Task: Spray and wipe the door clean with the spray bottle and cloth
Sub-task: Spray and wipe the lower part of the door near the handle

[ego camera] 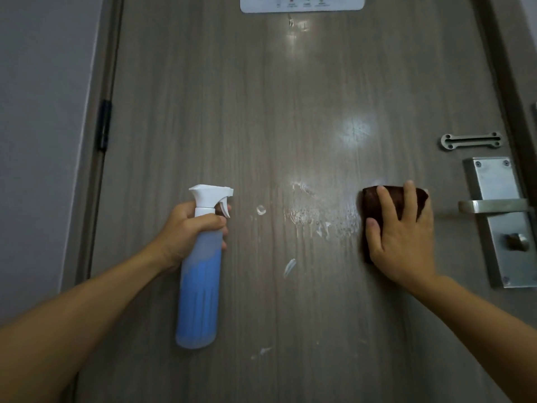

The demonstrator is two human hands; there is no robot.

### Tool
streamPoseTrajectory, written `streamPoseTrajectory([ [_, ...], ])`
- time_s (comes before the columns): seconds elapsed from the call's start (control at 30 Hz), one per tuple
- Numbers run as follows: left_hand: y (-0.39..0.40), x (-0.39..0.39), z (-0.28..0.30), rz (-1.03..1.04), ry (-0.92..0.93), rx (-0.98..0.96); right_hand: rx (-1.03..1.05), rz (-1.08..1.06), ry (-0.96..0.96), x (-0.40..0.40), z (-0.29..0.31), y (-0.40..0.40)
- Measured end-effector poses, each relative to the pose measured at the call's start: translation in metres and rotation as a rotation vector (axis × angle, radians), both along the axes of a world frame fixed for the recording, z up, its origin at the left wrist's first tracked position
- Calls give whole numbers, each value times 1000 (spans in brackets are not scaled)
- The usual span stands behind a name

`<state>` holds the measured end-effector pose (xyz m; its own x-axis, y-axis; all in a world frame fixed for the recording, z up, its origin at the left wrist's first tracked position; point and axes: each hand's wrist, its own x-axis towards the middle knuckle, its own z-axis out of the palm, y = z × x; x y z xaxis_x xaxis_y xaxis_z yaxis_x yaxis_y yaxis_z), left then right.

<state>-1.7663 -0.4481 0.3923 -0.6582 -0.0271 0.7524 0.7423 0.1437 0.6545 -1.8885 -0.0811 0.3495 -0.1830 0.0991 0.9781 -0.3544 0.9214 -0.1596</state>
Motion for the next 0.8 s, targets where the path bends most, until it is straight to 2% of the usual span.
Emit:
streamPoseTrajectory([
  [0.47, -11, -20, -1, -87, -53, 4, -84, 40, 41, 3, 16, -31],
  [0.7, -11, -21, 0, -89, -49, -12, 342, 13, 63, 6, -50, -43],
  [0.8, -10, -21, 0, -61, -47, -15, 305, 4, 63, 8, -24, -37],
])
